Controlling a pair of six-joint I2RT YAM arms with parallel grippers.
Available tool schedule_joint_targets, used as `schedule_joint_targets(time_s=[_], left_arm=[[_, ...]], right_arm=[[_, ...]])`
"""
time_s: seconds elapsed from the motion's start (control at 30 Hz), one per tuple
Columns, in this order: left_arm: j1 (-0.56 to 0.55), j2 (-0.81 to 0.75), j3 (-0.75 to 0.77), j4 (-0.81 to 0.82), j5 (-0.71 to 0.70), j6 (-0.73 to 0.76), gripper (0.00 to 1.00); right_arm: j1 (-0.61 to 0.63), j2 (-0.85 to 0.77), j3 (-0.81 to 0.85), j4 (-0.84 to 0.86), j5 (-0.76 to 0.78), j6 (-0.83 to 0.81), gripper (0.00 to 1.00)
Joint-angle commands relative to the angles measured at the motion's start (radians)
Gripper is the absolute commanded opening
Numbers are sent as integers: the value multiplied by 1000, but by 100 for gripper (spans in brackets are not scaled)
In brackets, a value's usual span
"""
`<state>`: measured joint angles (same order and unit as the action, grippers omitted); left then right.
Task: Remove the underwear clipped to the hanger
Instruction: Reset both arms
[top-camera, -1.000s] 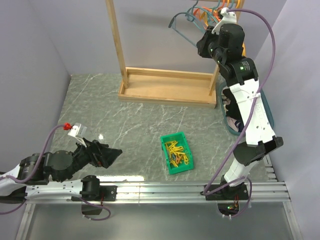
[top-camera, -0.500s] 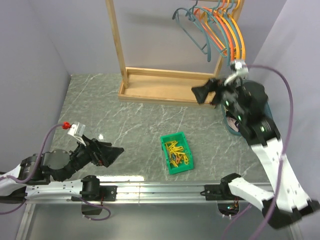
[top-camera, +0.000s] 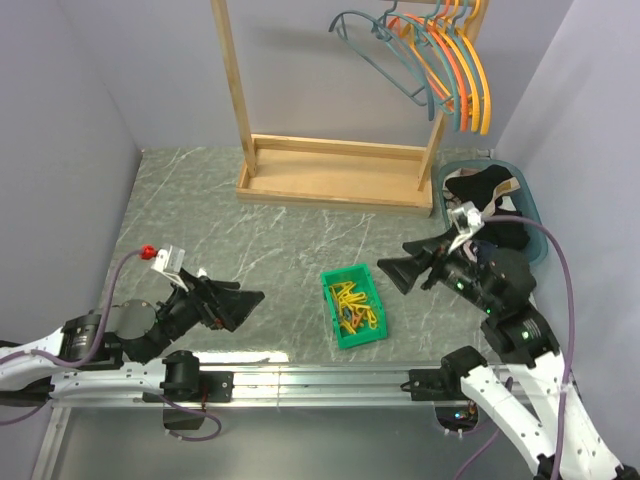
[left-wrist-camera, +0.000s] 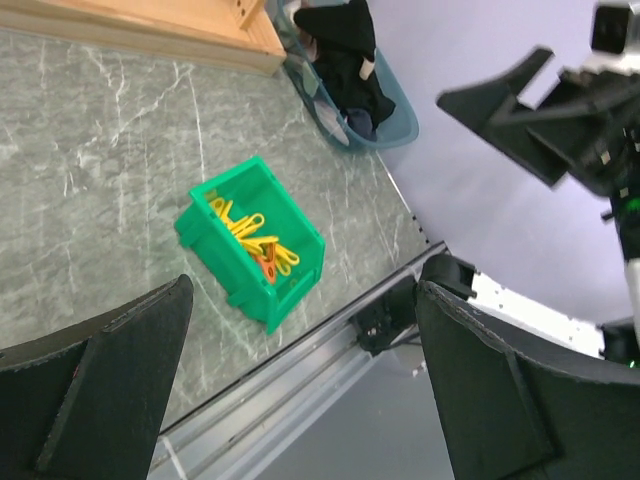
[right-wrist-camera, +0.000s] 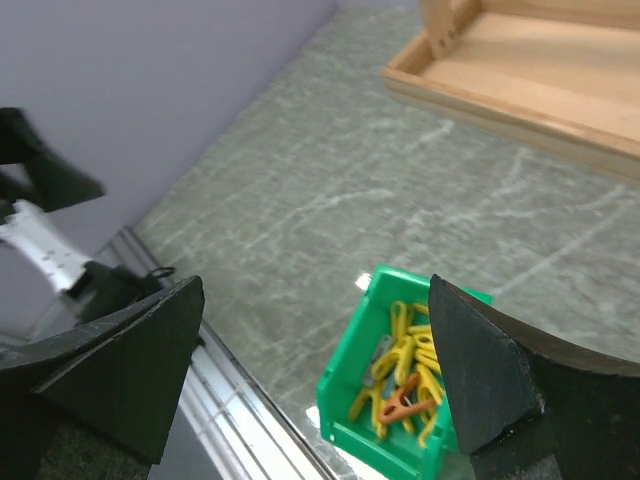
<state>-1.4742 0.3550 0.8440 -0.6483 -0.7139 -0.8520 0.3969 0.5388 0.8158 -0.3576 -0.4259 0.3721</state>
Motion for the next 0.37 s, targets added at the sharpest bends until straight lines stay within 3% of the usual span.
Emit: schedule_joint_targets(time_s=[0.0,0.33], left_arm=[[0,13,-22,105,-51,24,99],[-1,21,-52,168,-82,19,100]], right_arm=[[6,-82,-38,69,-85,37,100],[5,-214,-110,48,-44,65,100]])
